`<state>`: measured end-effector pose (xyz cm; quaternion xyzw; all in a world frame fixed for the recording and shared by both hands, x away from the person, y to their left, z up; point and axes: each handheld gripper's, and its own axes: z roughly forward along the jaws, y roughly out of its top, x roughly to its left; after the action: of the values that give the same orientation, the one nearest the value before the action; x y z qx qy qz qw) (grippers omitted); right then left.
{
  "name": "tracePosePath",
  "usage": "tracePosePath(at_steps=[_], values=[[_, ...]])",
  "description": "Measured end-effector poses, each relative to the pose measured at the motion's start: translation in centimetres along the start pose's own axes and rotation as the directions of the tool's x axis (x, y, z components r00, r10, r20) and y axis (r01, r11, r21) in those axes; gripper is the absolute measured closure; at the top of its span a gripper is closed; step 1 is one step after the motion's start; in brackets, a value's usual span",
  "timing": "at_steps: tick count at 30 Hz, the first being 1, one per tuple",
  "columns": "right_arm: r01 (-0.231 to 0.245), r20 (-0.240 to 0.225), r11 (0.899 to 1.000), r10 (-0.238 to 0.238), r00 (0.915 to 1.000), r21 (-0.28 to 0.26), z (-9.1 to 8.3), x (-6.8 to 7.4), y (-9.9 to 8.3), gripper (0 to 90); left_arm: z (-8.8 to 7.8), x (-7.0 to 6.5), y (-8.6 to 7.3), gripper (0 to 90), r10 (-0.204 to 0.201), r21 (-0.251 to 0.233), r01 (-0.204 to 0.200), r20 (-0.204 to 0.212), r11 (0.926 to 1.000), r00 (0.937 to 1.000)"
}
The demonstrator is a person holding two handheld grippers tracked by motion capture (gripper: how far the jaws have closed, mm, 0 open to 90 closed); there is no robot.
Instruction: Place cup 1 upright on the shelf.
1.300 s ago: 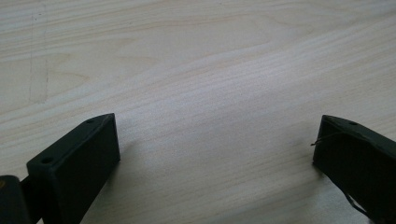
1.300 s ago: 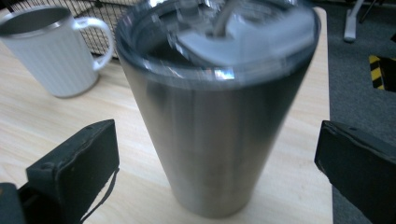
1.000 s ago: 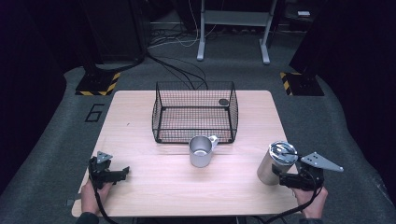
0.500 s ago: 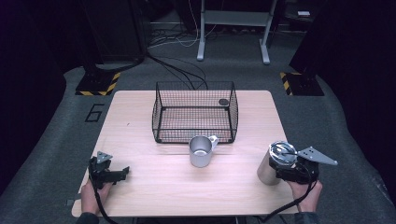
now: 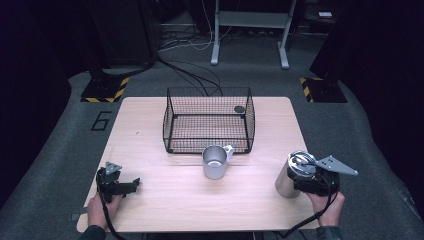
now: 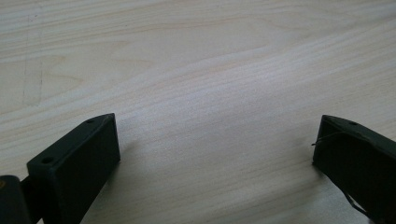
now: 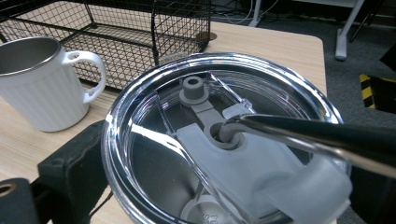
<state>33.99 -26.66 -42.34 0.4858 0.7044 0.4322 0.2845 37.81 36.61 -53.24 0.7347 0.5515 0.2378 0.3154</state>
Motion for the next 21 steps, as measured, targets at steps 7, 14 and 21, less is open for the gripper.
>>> tracePosePath(at_steps=[7, 14, 21], values=[[-0.008, 0.009, 1.000, 0.008, 0.9999, -0.011, 0.1, 0.0, 0.0, 3.4, 0.0, 0.0, 0.0, 0.3, -0.001, 0.000, 0.001, -0.001, 1.0000, 1.0000], [-0.021, 0.012, 1.000, 0.021, 0.9997, -0.021, -0.1, -0.3, 0.0, 3.4, 0.1, -0.2, 0.0, 0.3, 0.001, -0.003, -0.001, 0.000, 1.0000, 1.0000], [-0.021, -0.011, 0.999, 0.020, 0.9997, -0.041, -1.1, -0.2, 1.1, 3.4, 0.1, -0.3, 0.1, 0.3, 0.004, 0.001, -0.004, 0.004, 1.0000, 1.0000]])
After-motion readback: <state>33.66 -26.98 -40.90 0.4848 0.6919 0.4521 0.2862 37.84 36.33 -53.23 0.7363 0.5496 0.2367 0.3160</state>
